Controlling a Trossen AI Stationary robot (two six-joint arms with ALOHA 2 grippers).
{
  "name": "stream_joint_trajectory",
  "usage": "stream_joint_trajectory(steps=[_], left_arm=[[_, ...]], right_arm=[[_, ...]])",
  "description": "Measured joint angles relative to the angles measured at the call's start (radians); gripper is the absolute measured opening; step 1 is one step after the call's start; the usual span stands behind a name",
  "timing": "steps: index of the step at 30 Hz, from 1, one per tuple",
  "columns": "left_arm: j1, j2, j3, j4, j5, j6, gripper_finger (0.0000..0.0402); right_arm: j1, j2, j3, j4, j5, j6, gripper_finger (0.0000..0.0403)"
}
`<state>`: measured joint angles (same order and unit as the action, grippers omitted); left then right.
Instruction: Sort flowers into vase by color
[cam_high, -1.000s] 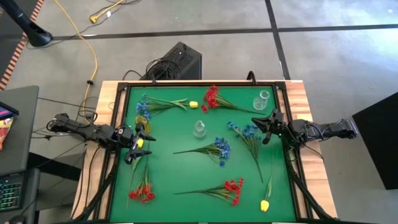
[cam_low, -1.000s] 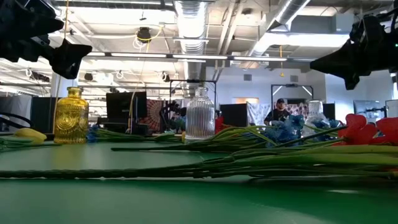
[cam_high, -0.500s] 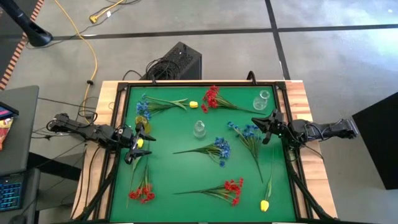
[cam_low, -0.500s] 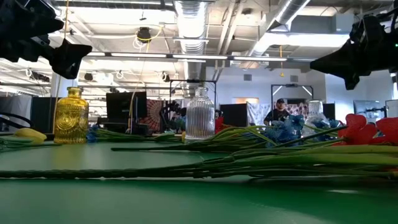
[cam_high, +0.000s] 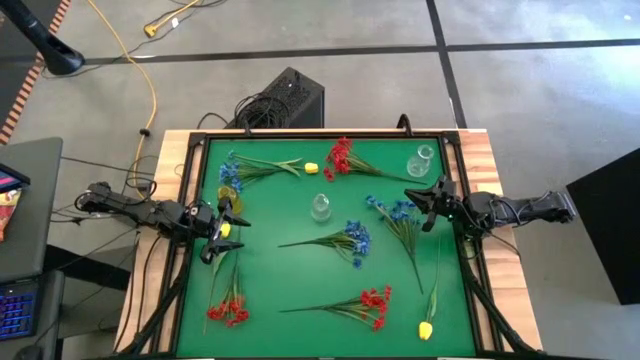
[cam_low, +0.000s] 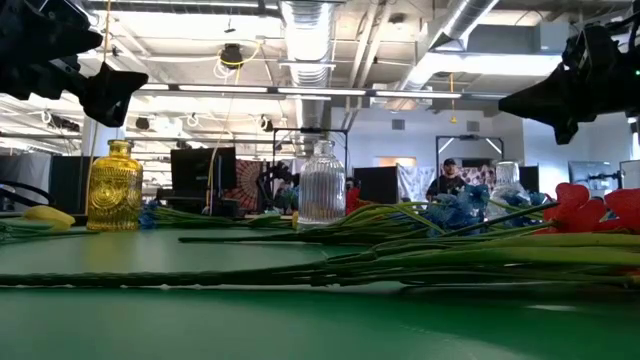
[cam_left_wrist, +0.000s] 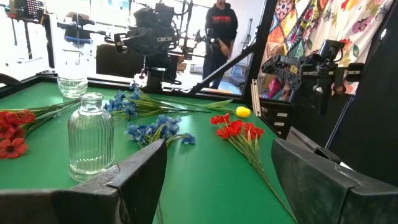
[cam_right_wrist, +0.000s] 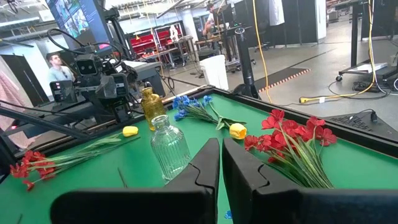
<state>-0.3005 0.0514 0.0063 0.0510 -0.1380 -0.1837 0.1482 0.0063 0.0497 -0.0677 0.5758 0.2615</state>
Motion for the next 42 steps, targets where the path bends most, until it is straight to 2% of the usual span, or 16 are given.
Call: stream_joint_trajectory(steps=[22,29,33,42], left_arm=[[0.000,0.000,0.000,0.000,-0.001,0.003,0.0277],[0.000,0.001,0.000,0.015,-0.056,0.032,0.0277],[0.000,0.000,0.000,0.010,-0.054,-0.024,0.0277],[0.000,0.000,0.000,0.019,-0.060,0.000,0.0277]], right_arm=[[0.000,0.000,0.000,0.000,0.000,0.000,0.0048],[0.000,0.000,0.000,0.000,0.000,0.000,0.0048],[0.000,0.000,0.000,0.000,0.000,0.000,0.0048],[0.000,0.000,0.000,0.001,0.000,0.000,0.0048]])
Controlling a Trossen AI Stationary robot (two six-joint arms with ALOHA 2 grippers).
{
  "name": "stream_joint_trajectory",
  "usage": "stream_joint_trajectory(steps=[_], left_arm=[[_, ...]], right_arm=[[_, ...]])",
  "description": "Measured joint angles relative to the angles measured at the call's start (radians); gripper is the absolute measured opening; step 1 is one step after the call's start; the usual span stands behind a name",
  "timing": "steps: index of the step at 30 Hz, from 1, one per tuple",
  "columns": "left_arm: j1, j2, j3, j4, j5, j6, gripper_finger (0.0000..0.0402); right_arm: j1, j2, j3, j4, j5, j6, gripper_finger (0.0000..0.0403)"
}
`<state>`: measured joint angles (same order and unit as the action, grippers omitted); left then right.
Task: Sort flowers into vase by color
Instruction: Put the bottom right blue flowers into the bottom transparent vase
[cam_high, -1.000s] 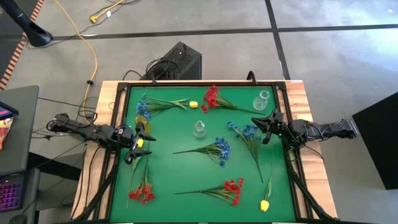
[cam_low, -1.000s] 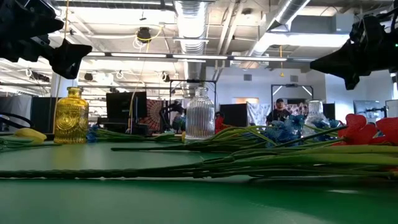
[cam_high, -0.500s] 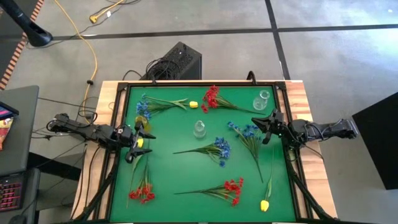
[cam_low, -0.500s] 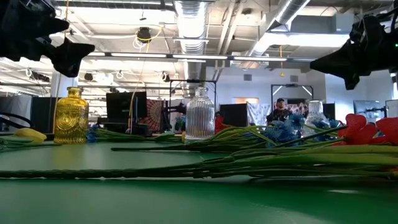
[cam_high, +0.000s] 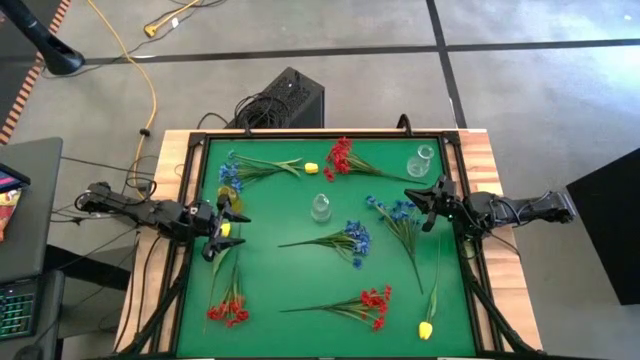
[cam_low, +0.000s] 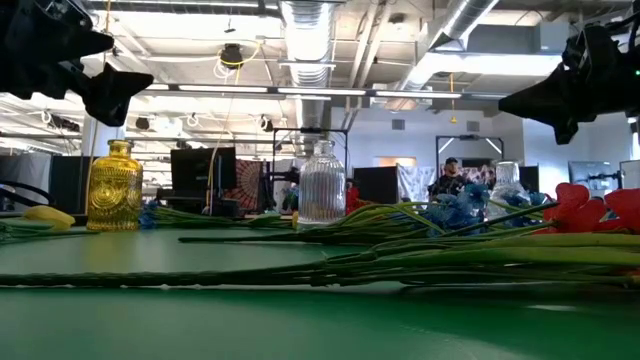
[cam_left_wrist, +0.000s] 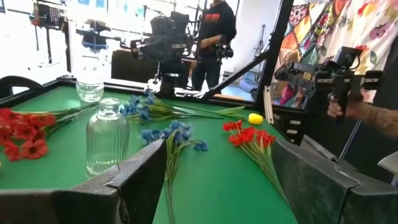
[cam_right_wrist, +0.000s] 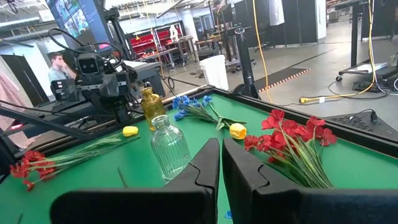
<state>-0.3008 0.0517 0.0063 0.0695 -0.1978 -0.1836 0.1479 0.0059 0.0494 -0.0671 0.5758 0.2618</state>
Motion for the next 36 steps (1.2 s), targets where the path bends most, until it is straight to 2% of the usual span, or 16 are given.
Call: stream_joint_trajectory(steps=[7,15,17,21,26,30,36], left_arm=[[0.000,0.000,0.000,0.009,-0.005,-0.173,0.0277],[0.000,0.000,0.000,-0.004,-0.040,-0.230,0.0277],[0.000,0.000,0.000,-0.001,-0.058,-0.217,0.0277],[0.000,0.000,0.010,0.013,-0.157,-0.184,0.0277],[0.000,0.019,0.081,0.018,-0.197,-0.120,0.0277],[0.000,0.083,0.131,0.008,-0.256,-0.041,0.0277],[0.004,0.266,0.218,0.012,-0.254,0.053,0.0277]], right_arm=[[0.000,0.000,-0.002,0.029,0.001,0.000,0.0048],[0.000,0.000,-0.005,0.096,0.002,-0.025,0.0048],[0.000,0.000,-0.005,0.107,0.002,-0.027,0.0048],[0.000,0.000,-0.004,0.114,0.005,-0.035,0.0054],[0.000,0.000,-0.001,0.137,0.017,-0.077,0.0069],[0.000,0.005,0.036,0.140,0.029,-0.122,0.0085],[0.000,0.096,0.131,0.070,0.029,-0.132,0.0120]])
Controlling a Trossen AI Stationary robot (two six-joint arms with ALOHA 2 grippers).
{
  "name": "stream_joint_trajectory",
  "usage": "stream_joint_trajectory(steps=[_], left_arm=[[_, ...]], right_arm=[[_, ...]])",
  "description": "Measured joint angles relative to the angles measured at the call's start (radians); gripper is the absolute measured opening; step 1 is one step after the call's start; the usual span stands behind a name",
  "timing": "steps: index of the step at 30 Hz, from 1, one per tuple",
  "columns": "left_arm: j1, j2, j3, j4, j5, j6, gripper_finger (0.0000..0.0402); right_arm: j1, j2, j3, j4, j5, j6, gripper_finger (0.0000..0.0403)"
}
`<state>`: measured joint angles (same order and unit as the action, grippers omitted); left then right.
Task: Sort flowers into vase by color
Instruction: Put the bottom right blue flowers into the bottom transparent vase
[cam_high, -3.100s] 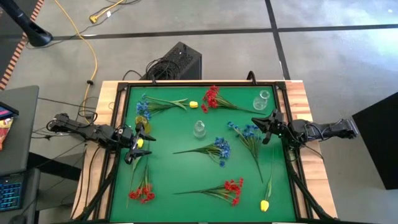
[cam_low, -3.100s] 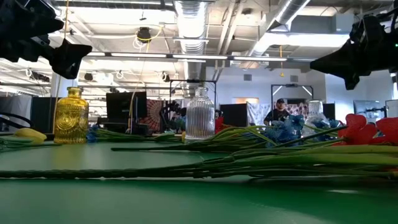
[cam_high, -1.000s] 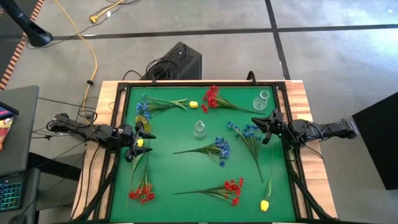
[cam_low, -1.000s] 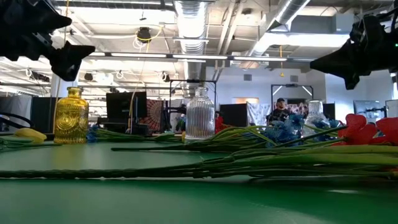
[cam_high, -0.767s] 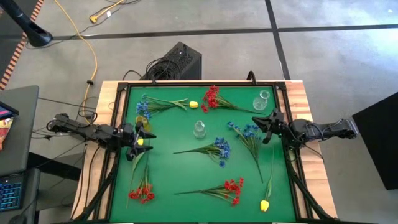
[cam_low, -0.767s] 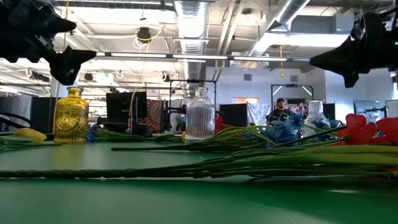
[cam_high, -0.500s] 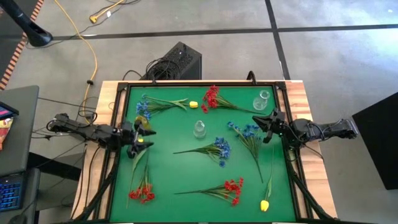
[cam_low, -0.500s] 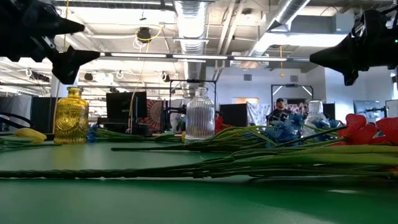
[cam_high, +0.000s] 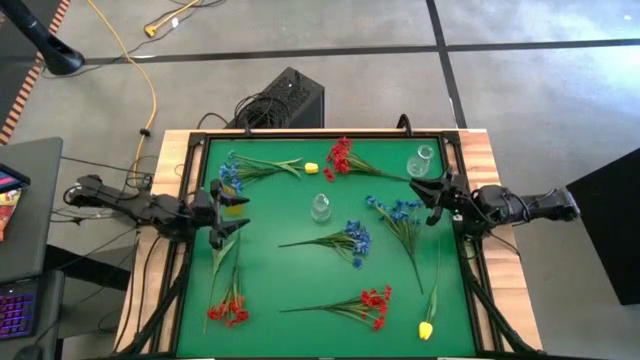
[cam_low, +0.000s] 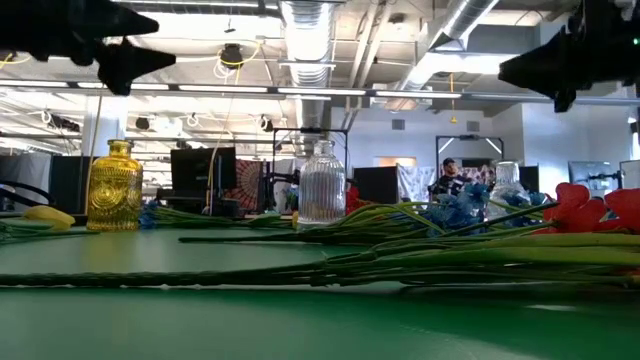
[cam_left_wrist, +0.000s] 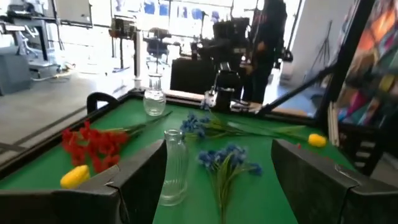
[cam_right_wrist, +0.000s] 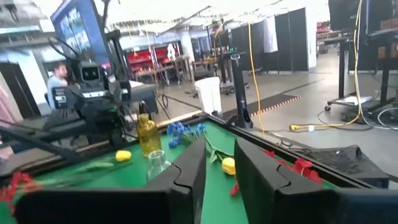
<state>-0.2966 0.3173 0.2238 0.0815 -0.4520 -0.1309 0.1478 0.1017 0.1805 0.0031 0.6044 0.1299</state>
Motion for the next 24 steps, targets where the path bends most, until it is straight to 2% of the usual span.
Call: stream_joint_trajectory(steps=[7,15,20,24], left_arm=[[0.039,0.253,0.182,-0.039,0.033,0.102,0.0277],[0.093,0.445,0.319,-0.071,0.081,0.223,0.0277],[0.131,0.505,0.335,-0.069,0.082,0.236,0.0277],[0.160,0.521,0.335,-0.071,0.148,0.226,0.0277]], right_arm=[[0.000,0.211,0.156,-0.079,0.000,0.011,0.0159],[0.000,0.502,0.436,-0.422,-0.013,0.201,0.0180],[0.000,0.675,0.619,-0.654,-0.134,0.343,0.0180],[0.001,0.784,0.712,-0.848,-0.277,0.485,0.0177]])
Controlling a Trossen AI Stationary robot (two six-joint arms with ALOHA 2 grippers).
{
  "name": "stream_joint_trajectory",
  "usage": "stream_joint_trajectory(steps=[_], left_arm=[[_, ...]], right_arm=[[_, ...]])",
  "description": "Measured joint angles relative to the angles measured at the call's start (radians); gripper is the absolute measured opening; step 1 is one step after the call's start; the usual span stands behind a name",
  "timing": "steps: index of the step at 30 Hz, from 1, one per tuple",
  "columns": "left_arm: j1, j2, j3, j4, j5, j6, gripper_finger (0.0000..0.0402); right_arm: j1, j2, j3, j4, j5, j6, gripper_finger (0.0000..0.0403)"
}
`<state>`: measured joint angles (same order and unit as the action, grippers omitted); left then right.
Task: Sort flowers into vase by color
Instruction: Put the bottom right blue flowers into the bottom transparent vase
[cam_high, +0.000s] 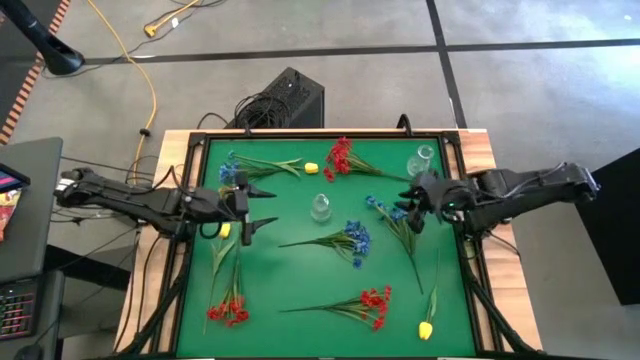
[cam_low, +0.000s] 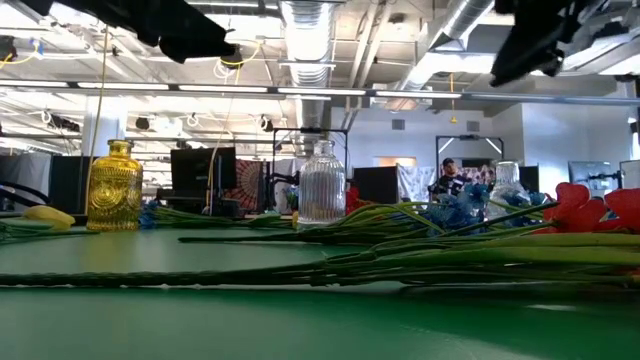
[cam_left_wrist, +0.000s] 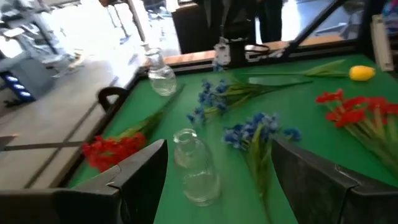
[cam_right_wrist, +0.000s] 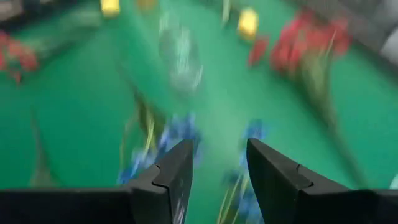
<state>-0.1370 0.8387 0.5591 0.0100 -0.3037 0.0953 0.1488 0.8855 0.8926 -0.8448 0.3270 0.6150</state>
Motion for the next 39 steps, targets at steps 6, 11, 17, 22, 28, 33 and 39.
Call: stream_joint_trajectory(steps=[6,11,17,22,28,33,39], left_arm=[[0.014,-0.001,0.000,0.006,0.056,-0.009,0.0277],[0.014,-0.001,0.000,0.003,0.056,-0.009,0.0277],[0.014,-0.001,0.000,0.003,0.059,-0.007,0.0277],[0.014,-0.001,0.000,0.002,0.085,0.035,0.0277],[0.014,-0.001,0.000,-0.004,0.119,0.042,0.0277],[0.014,-0.001,0.000,-0.032,0.142,0.039,0.0277],[0.014,-0.001,0.000,-0.046,0.142,0.018,0.0277]], right_arm=[[0.004,0.107,0.019,-0.161,-0.186,0.257,0.0177],[0.047,0.188,0.019,-0.266,-0.206,0.427,0.0186],[0.127,0.294,0.019,-0.333,-0.213,0.629,0.0215],[0.199,0.377,0.019,-0.335,-0.239,0.701,0.0252],[0.257,0.443,0.019,-0.327,-0.249,0.802,0.0265],[0.292,0.496,0.019,-0.318,-0.231,0.879,0.0266],[0.305,0.568,0.019,-0.263,-0.219,0.885,0.0266]])
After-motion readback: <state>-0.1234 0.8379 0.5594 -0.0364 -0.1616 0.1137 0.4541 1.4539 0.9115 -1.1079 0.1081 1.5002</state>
